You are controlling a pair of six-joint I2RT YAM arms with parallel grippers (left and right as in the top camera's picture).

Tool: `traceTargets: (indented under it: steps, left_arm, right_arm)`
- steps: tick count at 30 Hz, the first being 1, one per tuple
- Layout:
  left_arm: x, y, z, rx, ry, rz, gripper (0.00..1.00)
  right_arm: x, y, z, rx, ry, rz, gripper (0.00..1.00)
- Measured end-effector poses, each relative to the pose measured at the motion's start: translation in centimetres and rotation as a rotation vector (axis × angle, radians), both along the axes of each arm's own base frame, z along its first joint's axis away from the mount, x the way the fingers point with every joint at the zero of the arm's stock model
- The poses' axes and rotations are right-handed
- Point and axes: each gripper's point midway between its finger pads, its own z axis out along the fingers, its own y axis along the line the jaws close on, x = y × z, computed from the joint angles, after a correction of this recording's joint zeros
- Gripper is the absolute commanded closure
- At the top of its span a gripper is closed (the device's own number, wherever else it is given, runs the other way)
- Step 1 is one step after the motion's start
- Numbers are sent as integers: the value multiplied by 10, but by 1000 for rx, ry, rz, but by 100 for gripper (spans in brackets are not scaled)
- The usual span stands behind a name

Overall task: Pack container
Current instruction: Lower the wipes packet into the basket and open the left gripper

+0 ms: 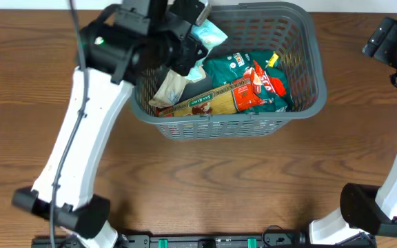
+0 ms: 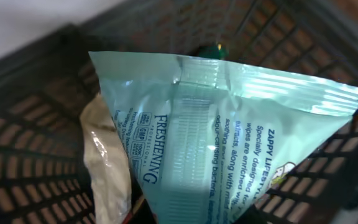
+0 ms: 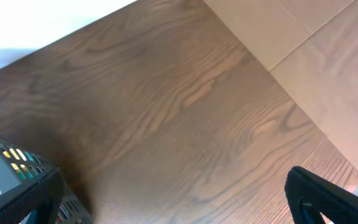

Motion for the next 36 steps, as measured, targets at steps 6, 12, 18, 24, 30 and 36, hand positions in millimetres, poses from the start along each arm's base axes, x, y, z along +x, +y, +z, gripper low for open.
traceTargets:
  steps: [6,12,18,24,30,36]
  left_arm:
    - [11,-5,2,-13,-34,-2,1]
    - [12,-5,4,-17,-43,-2,2]
    - [13,-6,5,-19,-48,-2,1]
    - [13,-6,5,-19,-48,-2,1]
    - [13,-6,5,-19,-48,-2,1]
    - [13,-6,5,-19,-48,-2,1]
  right_arm:
    - [0,0,0,0,0,0,1]
    - [0,0,0,0,0,0,1]
    - [0,0,0,0,0,0,1]
    - [0,0,0,0,0,0,1]
    - [0,0,0,0,0,0,1]
    - [0,0,0,0,0,0,1]
